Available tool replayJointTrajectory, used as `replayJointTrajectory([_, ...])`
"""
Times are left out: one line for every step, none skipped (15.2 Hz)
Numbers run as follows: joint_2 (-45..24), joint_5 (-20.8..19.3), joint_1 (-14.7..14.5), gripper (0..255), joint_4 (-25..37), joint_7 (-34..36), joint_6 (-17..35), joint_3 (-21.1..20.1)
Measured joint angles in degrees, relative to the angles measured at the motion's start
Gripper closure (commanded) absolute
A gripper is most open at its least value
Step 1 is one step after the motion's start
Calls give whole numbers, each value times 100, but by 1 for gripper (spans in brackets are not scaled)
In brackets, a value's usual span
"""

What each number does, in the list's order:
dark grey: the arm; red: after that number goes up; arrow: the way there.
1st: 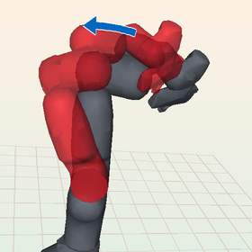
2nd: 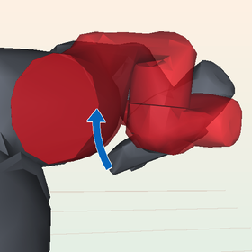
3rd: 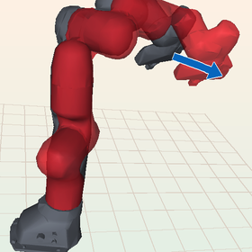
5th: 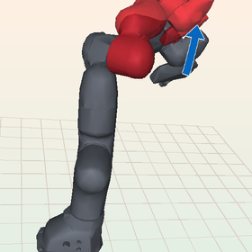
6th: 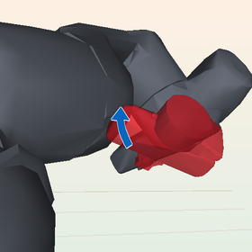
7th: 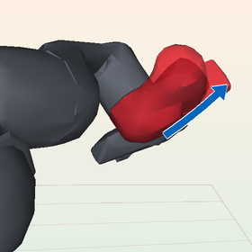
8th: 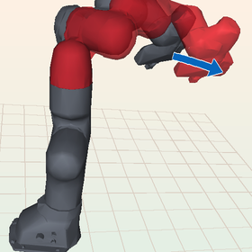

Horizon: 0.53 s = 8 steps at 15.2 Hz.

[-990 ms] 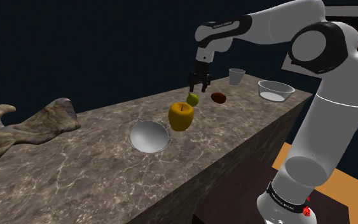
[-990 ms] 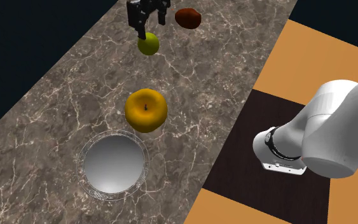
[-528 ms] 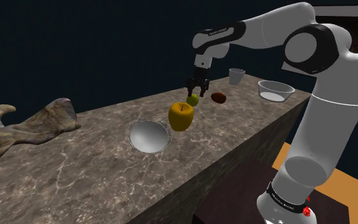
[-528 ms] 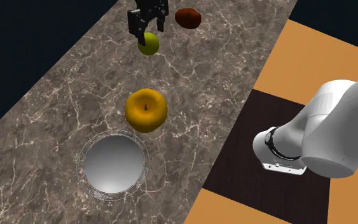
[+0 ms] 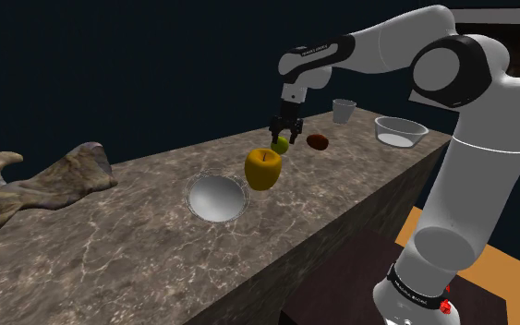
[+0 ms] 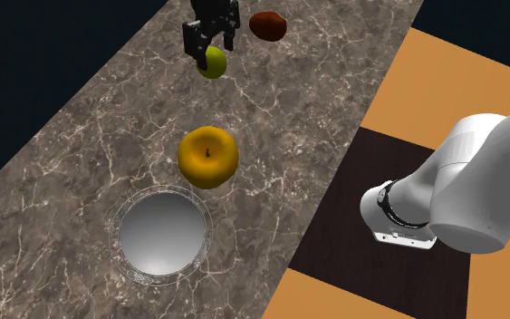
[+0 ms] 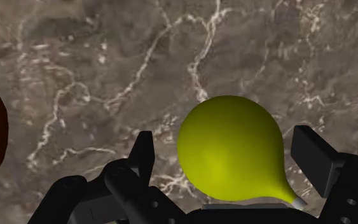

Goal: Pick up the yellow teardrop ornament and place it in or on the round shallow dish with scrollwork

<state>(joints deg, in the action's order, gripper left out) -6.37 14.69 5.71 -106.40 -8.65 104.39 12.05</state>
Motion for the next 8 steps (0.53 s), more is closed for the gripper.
replayJointTrajectory([0,0,0,255,0,0,0,0])
replayJointTrajectory([17,74,-11,255,16,-1,-1,-14])
replayJointTrajectory([14,69,-13,255,23,-1,2,-17])
replayJointTrajectory([10,49,-16,255,29,-2,1,-22])
replayJointTrajectory([-2,40,-17,255,47,-2,-5,-23])
replayJointTrajectory([-17,37,-17,255,66,-1,-4,-24])
replayJointTrajectory([-21,33,-18,255,72,5,-5,-24])
replayJointTrajectory([-18,30,-19,255,70,7,-6,-25])
